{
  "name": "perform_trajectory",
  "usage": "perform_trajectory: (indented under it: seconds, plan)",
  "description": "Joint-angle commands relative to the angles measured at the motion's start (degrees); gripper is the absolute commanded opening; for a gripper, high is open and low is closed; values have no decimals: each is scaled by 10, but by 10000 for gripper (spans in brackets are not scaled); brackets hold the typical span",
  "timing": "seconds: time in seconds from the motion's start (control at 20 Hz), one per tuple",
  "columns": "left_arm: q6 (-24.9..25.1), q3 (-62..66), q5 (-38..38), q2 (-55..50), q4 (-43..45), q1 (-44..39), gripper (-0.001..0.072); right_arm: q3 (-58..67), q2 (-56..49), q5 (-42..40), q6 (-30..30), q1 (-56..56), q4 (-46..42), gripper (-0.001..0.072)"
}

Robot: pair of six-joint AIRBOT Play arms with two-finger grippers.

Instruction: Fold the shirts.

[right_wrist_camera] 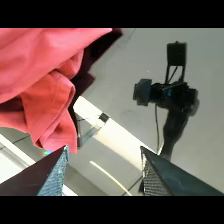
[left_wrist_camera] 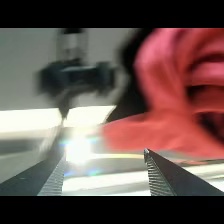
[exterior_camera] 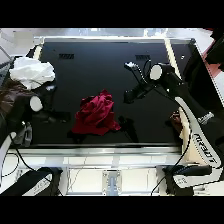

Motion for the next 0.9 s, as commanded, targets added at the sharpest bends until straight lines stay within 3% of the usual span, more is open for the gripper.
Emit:
perform_trajectory:
  seconds: [0.0,0.15,0.25,0.4,0.45,0.5,0.55,0.85]
  plan:
    - [33,-87,160,5,-111,5,528,-4,1,4,0,0,15,495]
    - [36,-87,200,-20,-120,5,527,-4,1,0,0,0,17,495]
    - [87,-87,205,-44,-172,5,478,-4,1,0,0,0,17,495]
    - [176,-87,223,-73,-283,5,469,-4,1,1,0,0,17,494]
    - [189,-87,226,-78,-304,5,381,-4,1,2,3,0,17,495]
    - [189,-87,226,-79,-313,5,112,-4,1,3,5,0,17,494]
    - [189,-87,225,-77,-316,5,21,-4,1,4,6,0,17,495]
    - [189,-87,224,-58,-316,6,19,-13,0,56,9,1,22,495]
